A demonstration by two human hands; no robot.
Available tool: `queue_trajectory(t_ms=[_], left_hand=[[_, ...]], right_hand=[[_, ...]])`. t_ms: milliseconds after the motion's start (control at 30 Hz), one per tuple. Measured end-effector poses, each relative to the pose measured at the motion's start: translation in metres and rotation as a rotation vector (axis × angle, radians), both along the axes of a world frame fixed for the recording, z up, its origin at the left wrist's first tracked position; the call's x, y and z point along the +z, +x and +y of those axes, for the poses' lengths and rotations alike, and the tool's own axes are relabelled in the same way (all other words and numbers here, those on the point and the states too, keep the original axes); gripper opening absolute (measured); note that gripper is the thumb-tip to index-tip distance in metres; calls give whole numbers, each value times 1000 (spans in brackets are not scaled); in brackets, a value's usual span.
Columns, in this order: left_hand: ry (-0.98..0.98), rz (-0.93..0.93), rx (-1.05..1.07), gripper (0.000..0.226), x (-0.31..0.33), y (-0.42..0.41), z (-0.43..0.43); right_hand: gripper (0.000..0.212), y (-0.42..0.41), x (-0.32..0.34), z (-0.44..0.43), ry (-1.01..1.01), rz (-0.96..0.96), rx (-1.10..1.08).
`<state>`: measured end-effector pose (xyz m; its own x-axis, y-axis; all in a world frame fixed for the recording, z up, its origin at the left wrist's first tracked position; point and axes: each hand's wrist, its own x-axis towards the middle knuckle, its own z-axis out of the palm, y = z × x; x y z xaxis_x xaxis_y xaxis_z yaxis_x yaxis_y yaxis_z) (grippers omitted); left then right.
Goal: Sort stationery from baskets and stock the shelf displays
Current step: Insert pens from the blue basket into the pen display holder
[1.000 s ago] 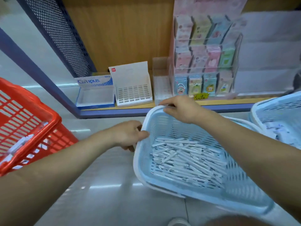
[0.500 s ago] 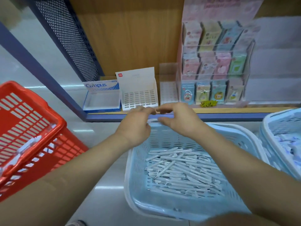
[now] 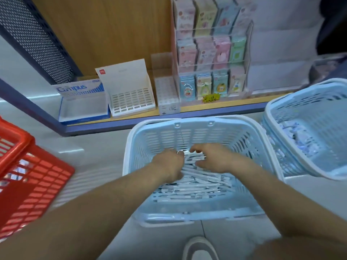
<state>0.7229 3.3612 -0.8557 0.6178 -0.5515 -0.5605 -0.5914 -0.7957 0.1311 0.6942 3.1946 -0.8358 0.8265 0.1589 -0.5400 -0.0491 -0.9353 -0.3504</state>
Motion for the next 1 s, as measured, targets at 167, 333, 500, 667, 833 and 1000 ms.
queue_trajectory(t_ms=[167, 333, 500, 667, 833, 1000], left_hand=[[34, -62, 42, 82, -32, -5, -11], [52, -55, 21, 56, -38, -8, -11], [21, -23, -7, 28, -34, -9, -12], [-168, 85, 96, 18, -9, 8, -10], [-298, 285, 150, 23, 33, 23, 2], [-528, 552, 338, 20, 54, 25, 12]], right_hand=[[71, -8, -38, 1, -108, 52, 92], [73, -11, -43, 4, -256, 47, 113], [57, -9, -47, 0, -283, 86, 113], [42, -6, -27, -14, -47, 72, 4], [36, -11, 16, -27, 314, 59, -181], [33, -17, 26, -33, 869, -31, -626]])
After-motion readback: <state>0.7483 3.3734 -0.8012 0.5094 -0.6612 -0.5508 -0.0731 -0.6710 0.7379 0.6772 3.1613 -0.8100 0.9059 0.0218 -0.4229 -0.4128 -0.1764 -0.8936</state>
